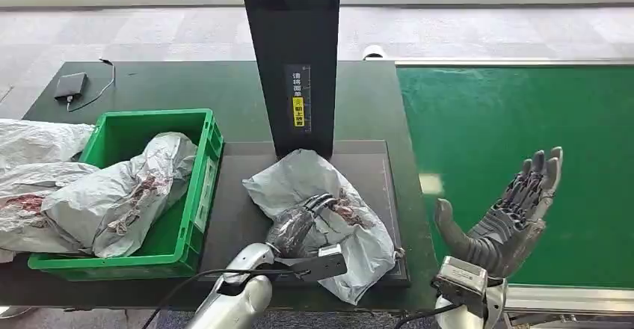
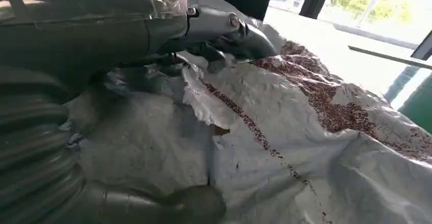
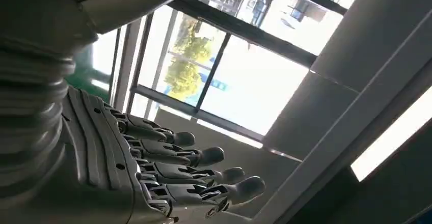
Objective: Moved the parcel from conveyor to table for the left to box.
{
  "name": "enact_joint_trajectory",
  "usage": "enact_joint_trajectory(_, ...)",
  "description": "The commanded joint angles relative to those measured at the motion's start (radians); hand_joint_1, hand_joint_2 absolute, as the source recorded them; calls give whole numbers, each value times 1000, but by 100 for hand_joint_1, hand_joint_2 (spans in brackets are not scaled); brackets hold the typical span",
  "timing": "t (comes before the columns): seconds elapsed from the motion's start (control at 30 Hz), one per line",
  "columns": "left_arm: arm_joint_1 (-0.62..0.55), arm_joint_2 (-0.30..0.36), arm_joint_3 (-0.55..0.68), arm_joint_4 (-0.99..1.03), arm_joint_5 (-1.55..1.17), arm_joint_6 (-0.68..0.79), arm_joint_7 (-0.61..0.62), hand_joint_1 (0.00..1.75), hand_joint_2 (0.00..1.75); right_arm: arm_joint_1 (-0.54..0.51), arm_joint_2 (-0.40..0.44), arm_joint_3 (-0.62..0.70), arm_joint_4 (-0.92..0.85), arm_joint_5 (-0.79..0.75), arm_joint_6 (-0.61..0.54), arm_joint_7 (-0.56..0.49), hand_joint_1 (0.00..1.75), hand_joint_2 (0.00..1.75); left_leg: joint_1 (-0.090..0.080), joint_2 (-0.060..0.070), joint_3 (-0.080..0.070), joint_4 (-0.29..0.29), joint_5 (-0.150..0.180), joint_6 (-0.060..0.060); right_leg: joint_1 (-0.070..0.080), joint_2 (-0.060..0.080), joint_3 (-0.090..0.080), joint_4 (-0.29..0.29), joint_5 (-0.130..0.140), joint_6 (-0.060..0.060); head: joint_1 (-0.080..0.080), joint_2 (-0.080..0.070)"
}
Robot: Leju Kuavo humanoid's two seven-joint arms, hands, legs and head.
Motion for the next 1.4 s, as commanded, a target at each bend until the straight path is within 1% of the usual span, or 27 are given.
enact_joint_trajectory(0.03,-4,32,-19,39,-25,-2,20,175,175,-52,49,-66,26,4,2,0,0,175,0,2,3,-2,0,0,0,2,2,-1,0,0,0,0)
enact_joint_trajectory(0.1,-9,27,-14,49,-64,33,55,175,175,-48,53,-71,8,0,2,0,0,175,-1,2,3,-1,-1,0,0,2,2,-1,0,0,0,0)
enact_joint_trajectory(0.13,-16,23,-1,54,-87,77,87,175,175,-44,53,-70,3,-1,2,0,0,175,0,3,4,-2,-1,0,0,2,3,-2,0,-1,0,0)
enact_joint_trajectory(0.17,-29,20,35,71,-193,238,232,175,175,-36,53,-75,-19,23,2,0,0,175,-1,2,3,-2,-1,0,0,1,3,-1,0,0,0,0)
enact_joint_trajectory(0.27,-69,31,69,109,-192,223,198,175,175,-28,53,-78,-33,19,2,0,0,175,0,1,2,-1,0,0,0,1,1,0,0,0,0,0)
enact_joint_trajectory(0.37,-73,22,77,121,-211,227,199,175,175,-26,53,-81,-34,18,2,0,0,175,0,2,4,-2,0,0,0,1,3,-2,0,-1,0,0)
enact_joint_trajectory(0.43,-74,16,86,127,-224,228,198,175,175,-25,53,-83,-39,16,2,0,0,175,0,0,2,-1,0,0,0,0,1,0,0,0,0,0)
enact_joint_trajectory(0.47,-74,16,86,127,-224,228,198,175,175,-25,53,-83,-39,16,2,0,0,175,0,1,3,-2,0,0,0,0,3,-1,0,0,0,0)
enact_joint_trajectory(0.53,-75,15,91,117,-275,291,230,175,175,-23,53,-87,-43,15,2,0,0,175,0,1,3,-1,-1,0,0,1,3,-1,0,0,0,0)
enact_joint_trajectory(0.57,-73,14,98,93,-300,356,246,175,175,-20,53,-88,-49,16,2,0,0,175,-1,1,2,-1,0,0,0,0,1,-1,0,0,0,0)
enact_joint_trajectory(0.6,-72,9,108,77,-299,388,248,175,175,-18,53,-87,-52,15,2,0,0,175,0,1,3,-2,0,0,0,0,3,-1,0,0,0,0)
enact_joint_trajectory(0.67,-54,-11,140,-21,-148,413,98,175,175,-16,53,-86,-58,13,2,0,0,175,0,0,0,0,0,0,0,0,0,0,0,0,0,0)
enact_joint_trajectory(0.7,-53,-10,143,-45,-141,425,88,175,175,-17,53,-86,-57,11,2,0,0,175,0,1,2,-1,-1,0,0,0,1,0,-1,0,0,0)
enact_joint_trajectory(0.73,-44,-13,143,-96,-180,507,97,175,175,-20,53,-86,-55,10,2,0,0,175,0,1,0,0,-1,0,1,0,0,0,0,0,0,0)
enact_joint_trajectory(0.77,-29,-21,159,-198,-202,529,88,175,175,-25,53,-87,-51,7,2,0,0,175,0,1,2,0,-1,0,0,0,1,0,-1,-1,0,0)
enact_joint_trajectory(0.8,0,-44,199,-317,-276,529,83,175,175,-30,53,-84,-45,7,2,0,0,175,1,1,-1,1,-1,0,1,0,-1,0,0,0,0,0)
enact_joint_trajectory(0.87,4,-44,202,-344,-278,529,79,175,175,-31,53,-84,-45,7,2,0,0,175,0,3,-1,1,-1,0,1,2,-1,1,0,0,0,0)
enact_joint_trajectory(0.9,25,-44,209,-514,-328,529,85,175,175,-39,53,-83,-38,5,2,0,0,175,0,3,0,0,-1,0,0,2,-1,0,0,0,0,0)
enact_joint_trajectory(0.93,27,-44,209,-551,-339,529,86,175,175,-41,53,-85,-37,6,2,0,0,175,0,4,0,1,-1,0,1,3,0,0,0,0,0,0)
enact_joint_trajectory(1.0,27,-44,209,-551,-339,529,86,175,175,-41,53,-85,-37,6,2,0,0,175,1,2,-1,1,-1,0,1,2,-2,1,0,0,0,0)
enact_joint_trajectory(1.07,27,-44,209,-551,-339,529,86,175,175,-41,53,-85,-37,6,2,0,0,175,0,3,1,0,-1,0,1,2,0,0,0,-1,0,0)
enact_joint_trajectory(1.1,25,-44,209,-698,-401,529,95,175,175,-48,53,-90,-38,0,2,0,0,175,0,2,2,-1,-1,0,0,2,0,0,0,0,0,0)
enact_joint_trajectory(1.13,18,-44,206,-696,-407,529,101,175,175,-51,53,-92,-37,1,2,0,0,175,0,3,3,-1,-1,0,0,2,2,-1,0,-1,0,0)
enact_joint_trajectory(1.17,7,-44,202,-716,-419,529,101,175,175,-54,53,-95,-36,2,2,0,0,175,0,3,-1,1,-1,0,1,3,-2,1,0,0,0,0)
enact_joint_trajectory(1.2,-1,-44,202,-728,-424,529,102,175,175,-55,53,-97,-36,2,2,0,0,175,1,3,-1,2,-1,0,1,2,-2,1,0,0,0,0)
enact_joint_trajectory(1.27,-10,-44,199,-760,-429,529,103,175,175,-52,53,-101,-43,0,2,0,0,175,0,2,0,1,-1,0,1,2,-1,0,0,0,0,0)
enact_joint_trajectory(1.4,-39,-40,234,-720,-482,529,157,175,175,-46,53,-102,-53,-3,2,0,0,175,0,2,1,0,-1,0,0,1,0,0,0,0,0,0)
